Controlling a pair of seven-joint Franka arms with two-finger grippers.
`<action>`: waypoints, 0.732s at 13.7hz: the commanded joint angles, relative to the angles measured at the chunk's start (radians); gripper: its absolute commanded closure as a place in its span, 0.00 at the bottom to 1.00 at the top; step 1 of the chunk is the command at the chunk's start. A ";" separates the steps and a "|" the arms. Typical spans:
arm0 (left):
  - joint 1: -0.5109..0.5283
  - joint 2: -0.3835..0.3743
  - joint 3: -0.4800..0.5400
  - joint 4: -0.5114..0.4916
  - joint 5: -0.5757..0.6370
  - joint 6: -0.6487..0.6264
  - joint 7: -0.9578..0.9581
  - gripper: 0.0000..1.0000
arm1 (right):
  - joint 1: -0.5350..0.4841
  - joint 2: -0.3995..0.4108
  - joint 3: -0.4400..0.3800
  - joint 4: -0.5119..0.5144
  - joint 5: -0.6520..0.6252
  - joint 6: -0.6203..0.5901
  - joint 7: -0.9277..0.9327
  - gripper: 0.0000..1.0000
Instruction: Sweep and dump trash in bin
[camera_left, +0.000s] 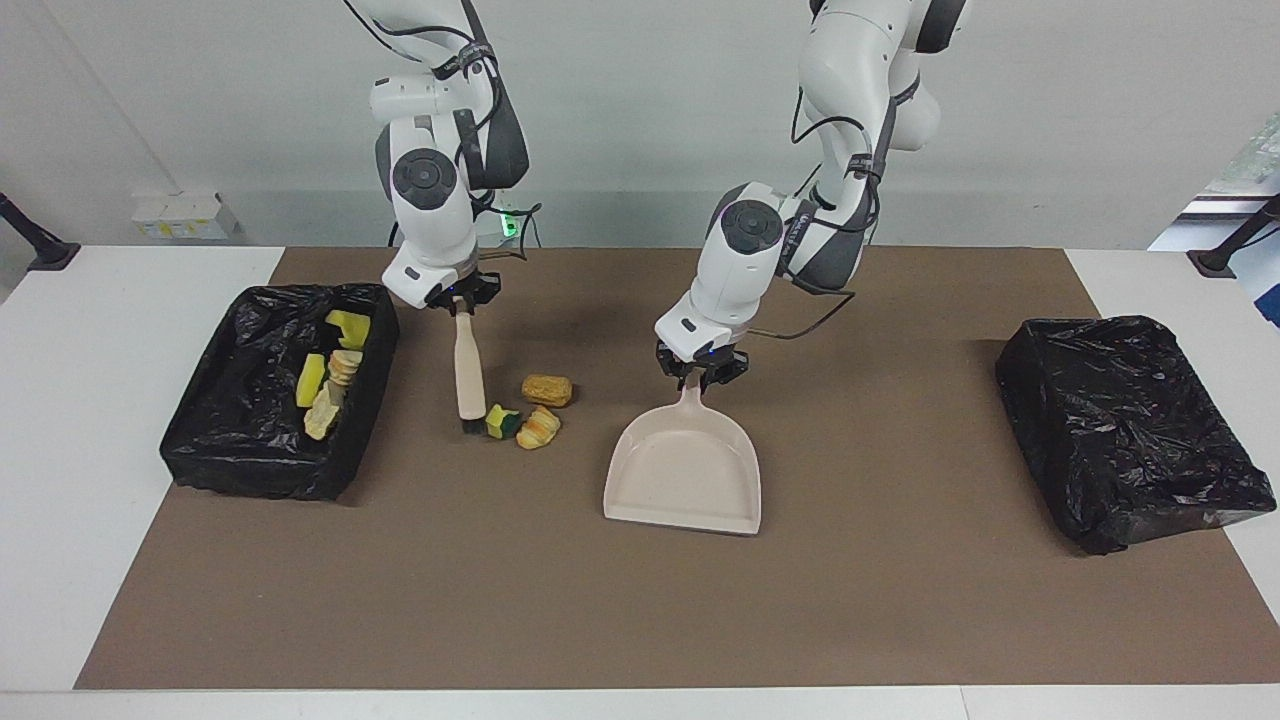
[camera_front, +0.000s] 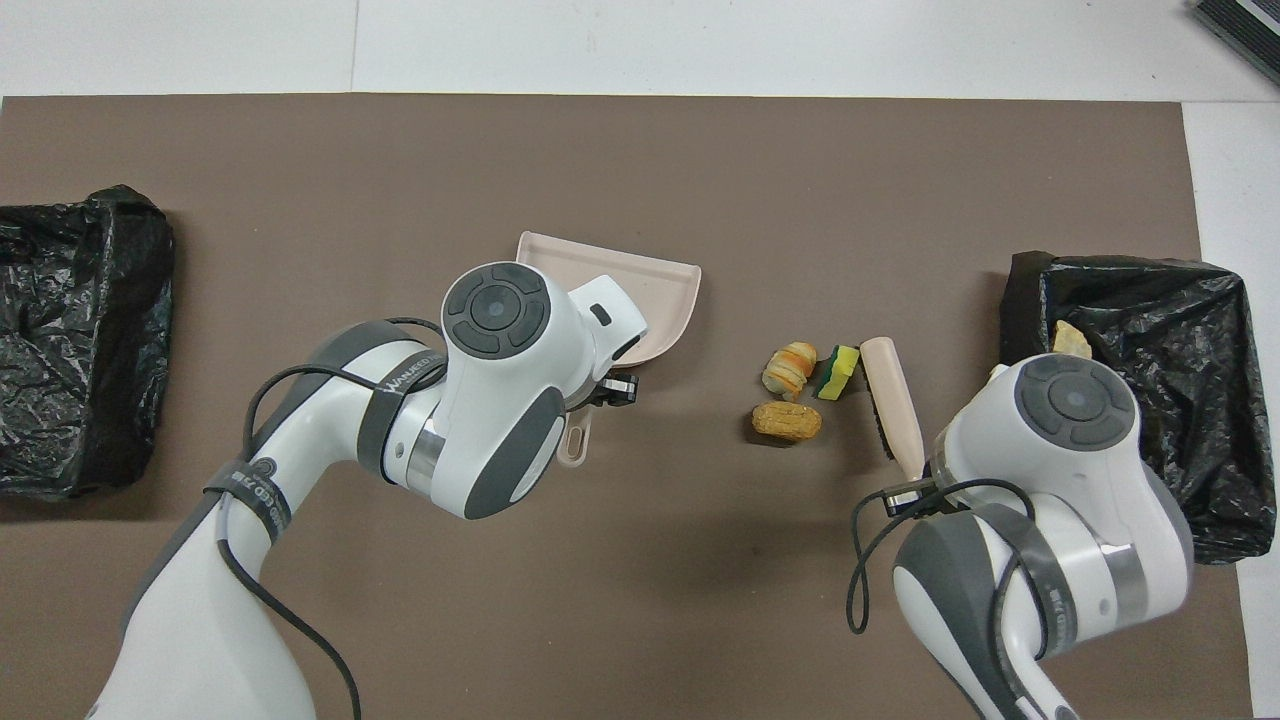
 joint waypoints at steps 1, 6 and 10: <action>0.076 -0.036 0.000 -0.020 0.004 -0.038 0.200 1.00 | -0.007 -0.039 0.002 -0.094 -0.006 0.083 0.029 1.00; 0.177 -0.094 0.000 -0.060 0.004 -0.139 0.685 1.00 | -0.024 -0.026 0.002 -0.091 0.038 0.121 0.066 1.00; 0.160 -0.121 0.000 -0.069 0.004 -0.256 0.880 1.00 | 0.044 0.013 0.005 -0.040 0.089 0.127 0.150 1.00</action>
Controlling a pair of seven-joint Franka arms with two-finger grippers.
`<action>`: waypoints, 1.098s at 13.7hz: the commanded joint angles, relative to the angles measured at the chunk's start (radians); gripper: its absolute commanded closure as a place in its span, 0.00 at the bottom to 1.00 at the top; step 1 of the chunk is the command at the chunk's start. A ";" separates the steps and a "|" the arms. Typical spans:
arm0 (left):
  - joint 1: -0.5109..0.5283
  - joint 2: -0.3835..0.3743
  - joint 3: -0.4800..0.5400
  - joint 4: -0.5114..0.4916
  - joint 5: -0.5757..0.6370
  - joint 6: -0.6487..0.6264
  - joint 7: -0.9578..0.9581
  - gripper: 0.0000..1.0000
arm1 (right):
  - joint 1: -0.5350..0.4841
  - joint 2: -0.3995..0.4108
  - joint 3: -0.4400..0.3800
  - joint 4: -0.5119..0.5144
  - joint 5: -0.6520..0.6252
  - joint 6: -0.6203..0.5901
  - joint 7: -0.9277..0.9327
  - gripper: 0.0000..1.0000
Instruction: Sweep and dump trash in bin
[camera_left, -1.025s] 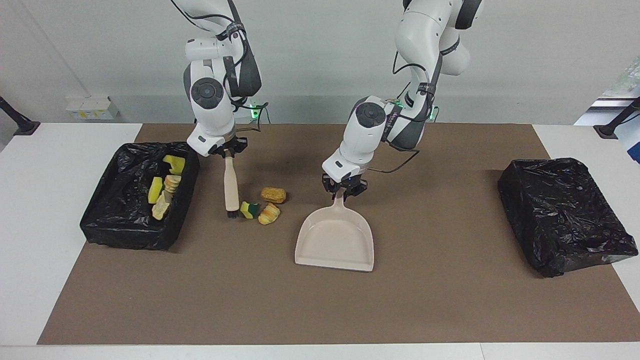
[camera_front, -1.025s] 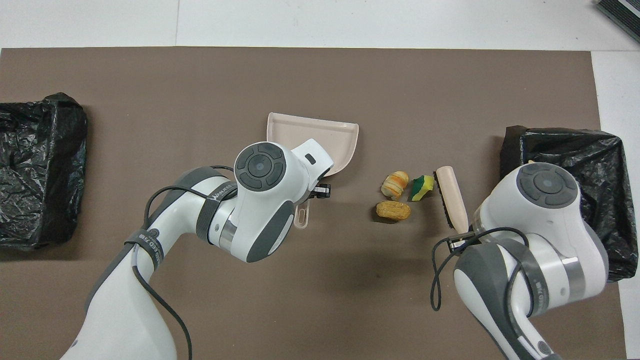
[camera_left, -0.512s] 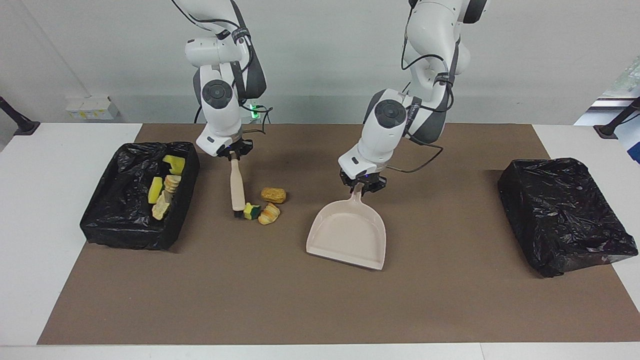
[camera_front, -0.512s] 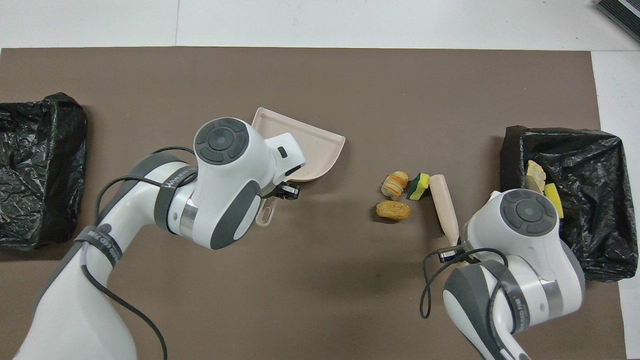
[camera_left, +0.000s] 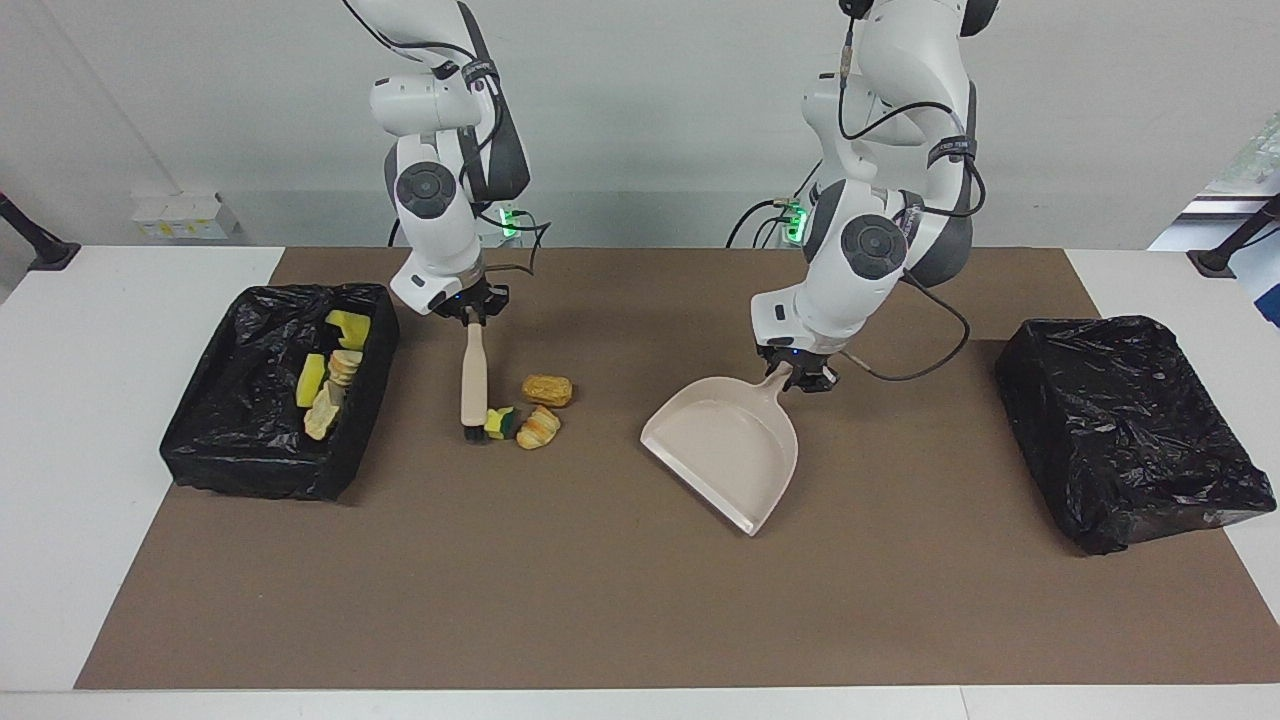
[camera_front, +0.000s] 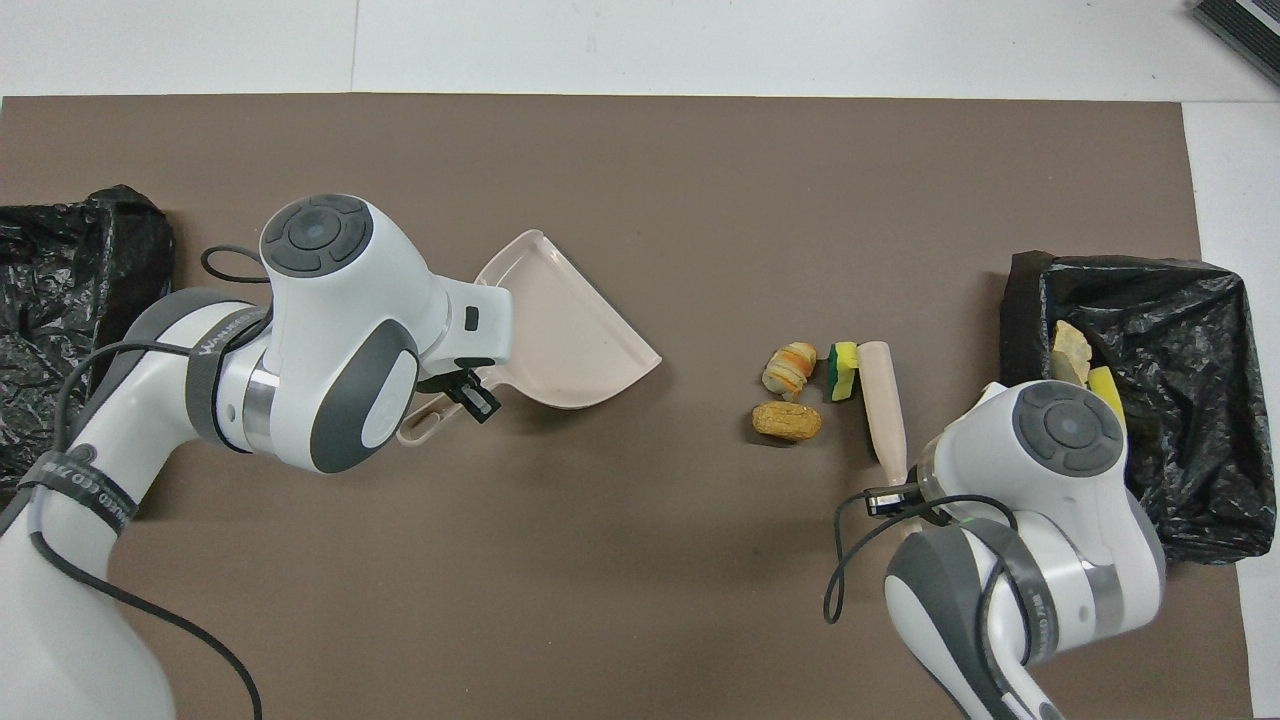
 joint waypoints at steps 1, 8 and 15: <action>-0.027 -0.051 -0.001 -0.040 0.002 -0.062 0.092 1.00 | 0.033 0.014 0.006 0.026 0.030 0.007 0.087 1.00; -0.172 -0.119 -0.002 -0.242 0.004 0.163 0.104 1.00 | 0.108 0.068 0.007 0.032 0.105 0.044 0.121 1.00; -0.208 -0.093 -0.004 -0.235 0.004 0.249 0.097 1.00 | 0.209 0.141 0.012 0.101 0.298 0.076 -0.021 1.00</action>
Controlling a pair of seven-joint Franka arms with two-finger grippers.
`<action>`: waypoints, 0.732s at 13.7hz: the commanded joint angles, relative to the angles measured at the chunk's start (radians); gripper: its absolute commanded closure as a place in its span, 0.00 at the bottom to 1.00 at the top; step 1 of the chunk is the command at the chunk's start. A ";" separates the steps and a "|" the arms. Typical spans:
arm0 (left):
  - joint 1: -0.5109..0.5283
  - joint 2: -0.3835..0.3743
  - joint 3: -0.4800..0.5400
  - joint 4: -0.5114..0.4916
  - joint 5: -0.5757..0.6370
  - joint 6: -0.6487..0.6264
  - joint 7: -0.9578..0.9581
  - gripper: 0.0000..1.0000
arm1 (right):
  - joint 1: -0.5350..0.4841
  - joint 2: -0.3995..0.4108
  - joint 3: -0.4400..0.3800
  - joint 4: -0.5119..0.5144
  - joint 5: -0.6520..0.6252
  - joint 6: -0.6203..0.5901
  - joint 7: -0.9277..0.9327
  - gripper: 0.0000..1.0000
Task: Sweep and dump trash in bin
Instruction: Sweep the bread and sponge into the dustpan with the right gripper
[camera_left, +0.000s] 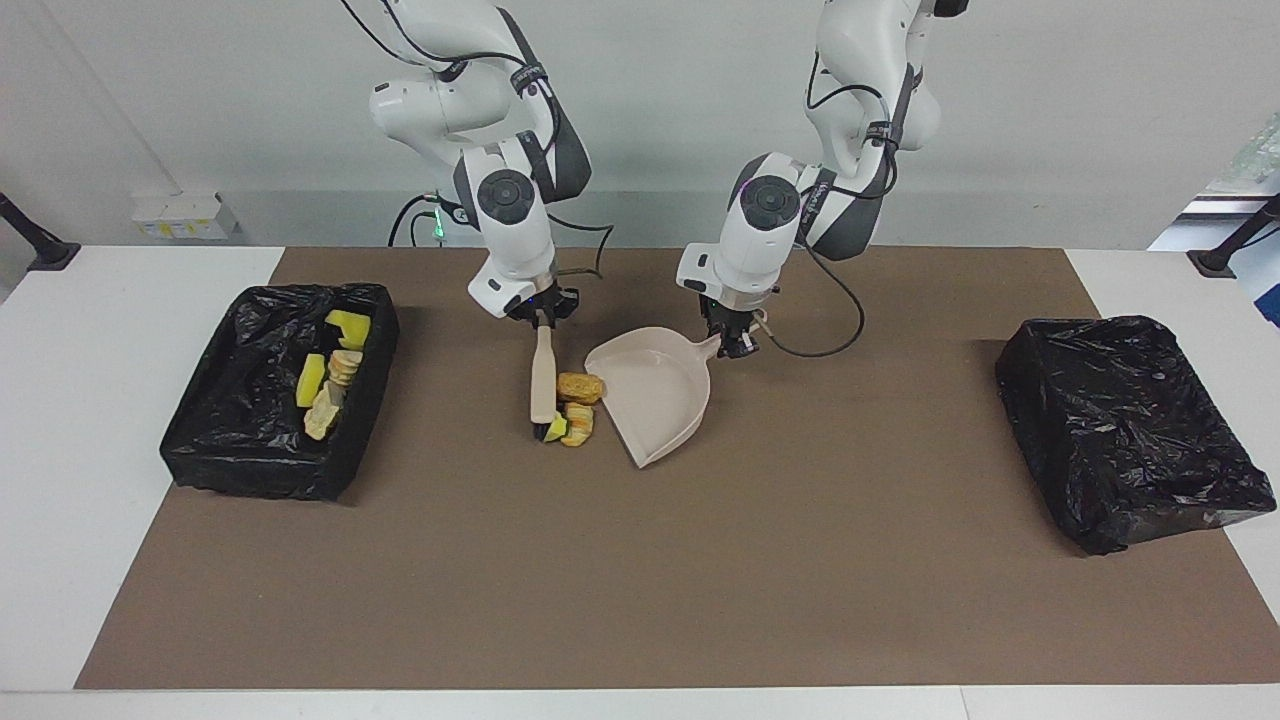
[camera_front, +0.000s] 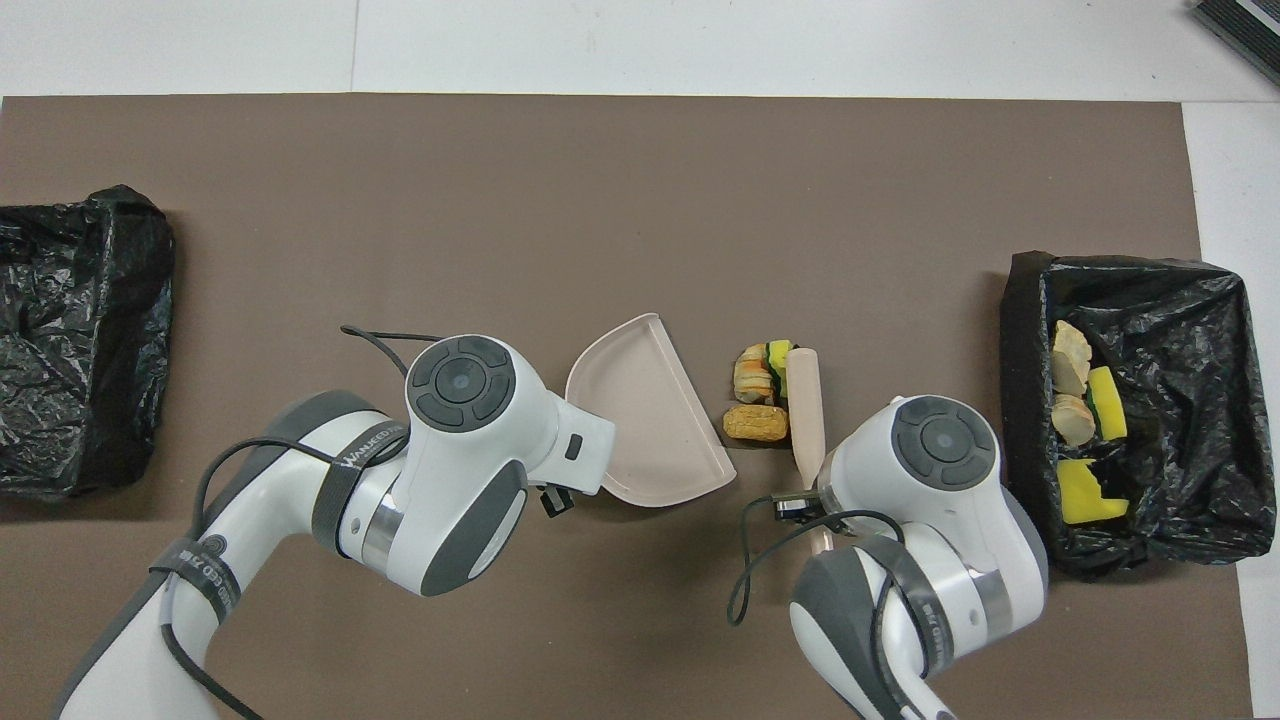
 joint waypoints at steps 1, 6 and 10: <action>-0.025 -0.010 0.013 -0.023 0.003 0.039 0.002 1.00 | 0.015 0.040 0.003 0.050 0.163 0.012 -0.173 1.00; -0.025 -0.010 0.013 -0.023 0.003 0.038 0.002 1.00 | 0.046 0.098 0.006 0.176 0.375 -0.011 -0.194 1.00; -0.019 -0.010 0.013 -0.026 0.003 0.041 0.011 1.00 | 0.031 0.042 -0.006 0.184 0.314 -0.129 -0.176 1.00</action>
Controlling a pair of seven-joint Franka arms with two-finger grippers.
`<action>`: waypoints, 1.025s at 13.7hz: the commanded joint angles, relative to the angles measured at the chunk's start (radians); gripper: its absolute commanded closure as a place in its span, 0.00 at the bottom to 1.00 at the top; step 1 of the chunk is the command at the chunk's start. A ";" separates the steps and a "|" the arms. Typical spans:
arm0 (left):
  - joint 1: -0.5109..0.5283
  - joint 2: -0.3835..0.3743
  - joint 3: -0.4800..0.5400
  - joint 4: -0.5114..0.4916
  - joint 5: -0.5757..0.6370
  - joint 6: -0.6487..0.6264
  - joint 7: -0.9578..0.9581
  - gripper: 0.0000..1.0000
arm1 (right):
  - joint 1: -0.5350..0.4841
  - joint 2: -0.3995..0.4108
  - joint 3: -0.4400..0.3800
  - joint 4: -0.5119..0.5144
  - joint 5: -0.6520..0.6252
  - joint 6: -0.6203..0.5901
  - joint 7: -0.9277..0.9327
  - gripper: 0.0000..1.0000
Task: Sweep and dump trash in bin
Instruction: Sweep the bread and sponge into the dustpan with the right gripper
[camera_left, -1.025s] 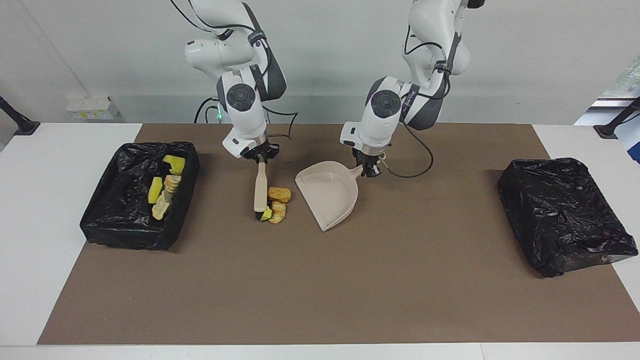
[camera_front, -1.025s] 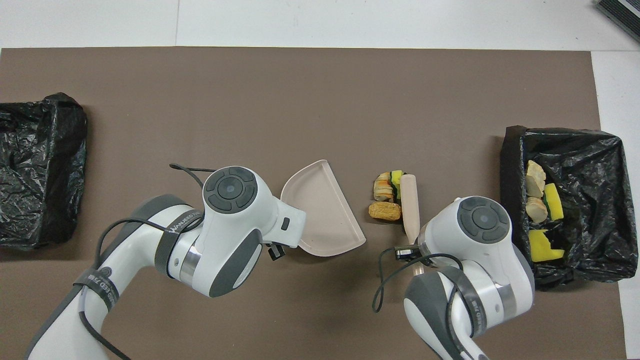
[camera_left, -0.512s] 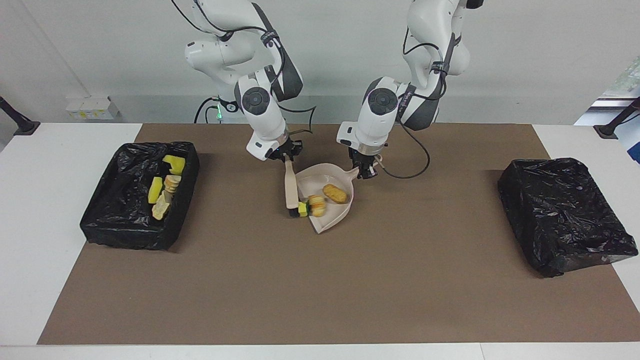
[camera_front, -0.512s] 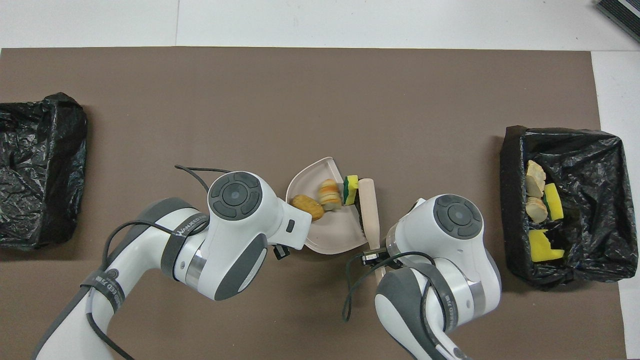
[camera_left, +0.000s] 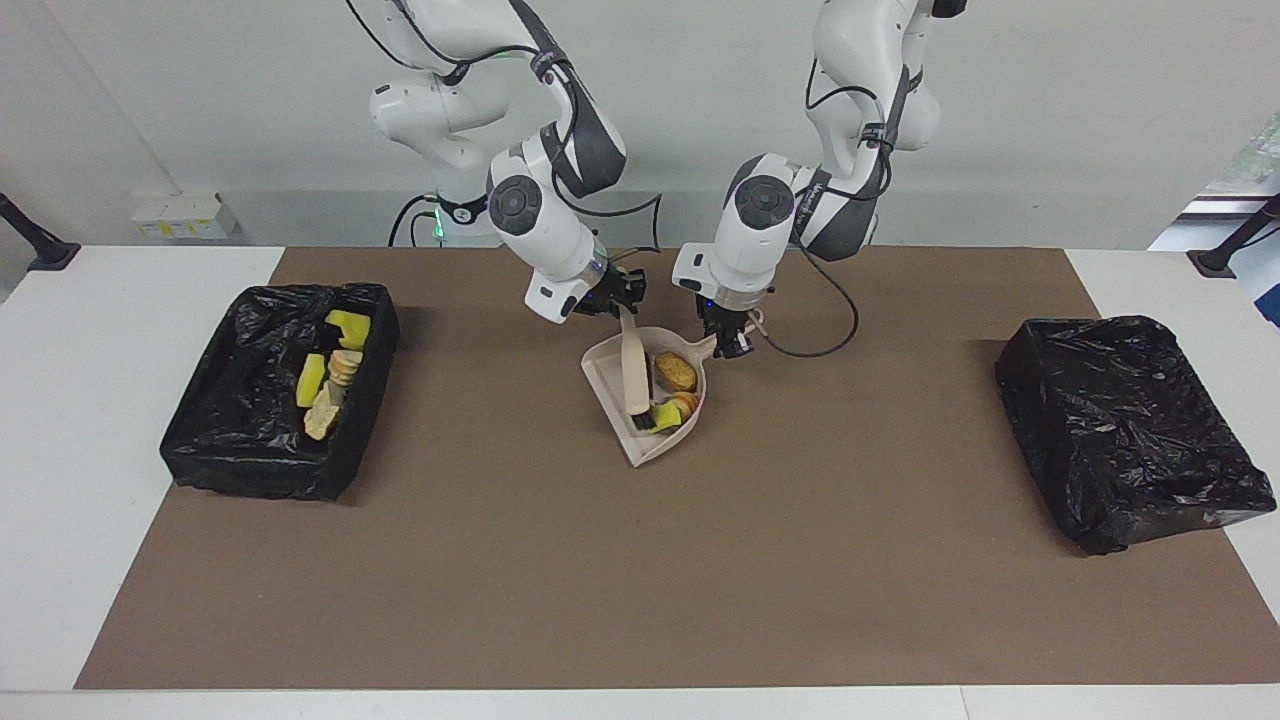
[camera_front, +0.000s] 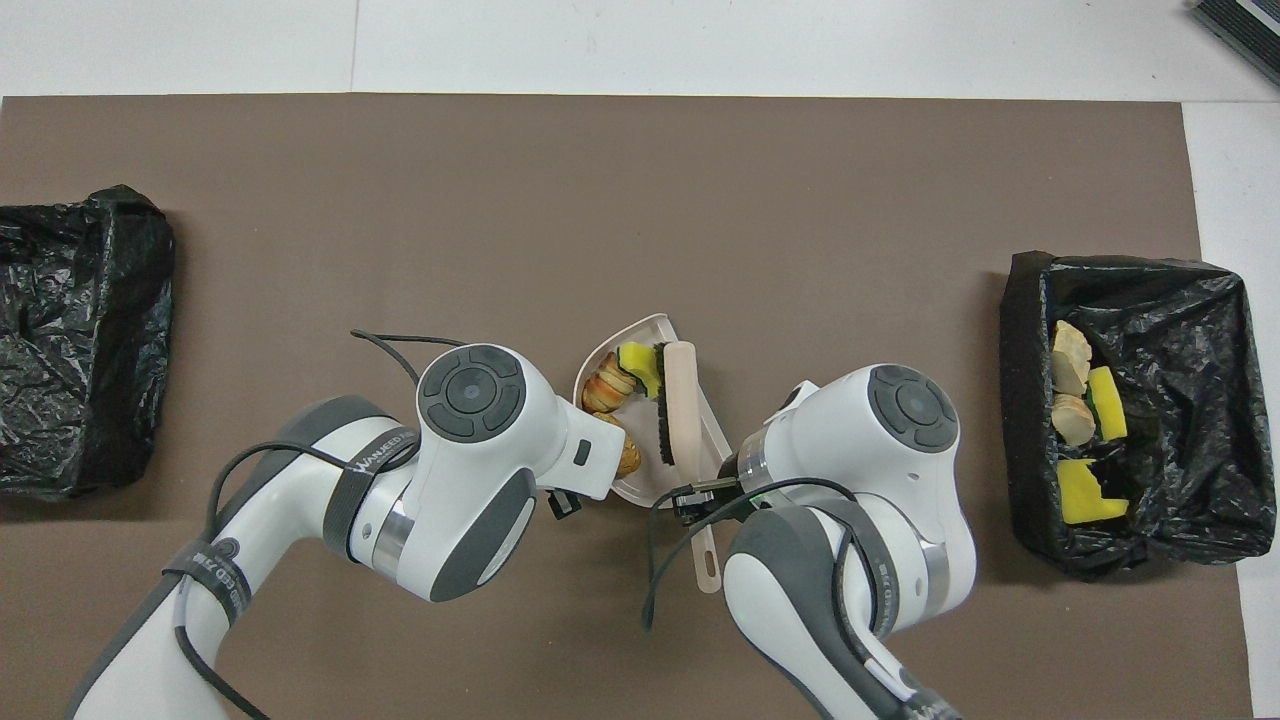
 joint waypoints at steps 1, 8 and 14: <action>-0.010 -0.011 0.012 -0.023 0.003 0.029 0.011 1.00 | -0.016 -0.047 -0.004 0.010 -0.064 -0.055 0.016 1.00; -0.006 -0.012 0.012 -0.025 0.003 0.028 0.009 1.00 | -0.016 -0.050 0.002 0.144 -0.228 -0.243 0.151 1.00; 0.041 -0.016 0.012 -0.016 -0.002 0.037 0.105 1.00 | -0.016 -0.063 0.005 0.139 -0.286 -0.239 0.298 1.00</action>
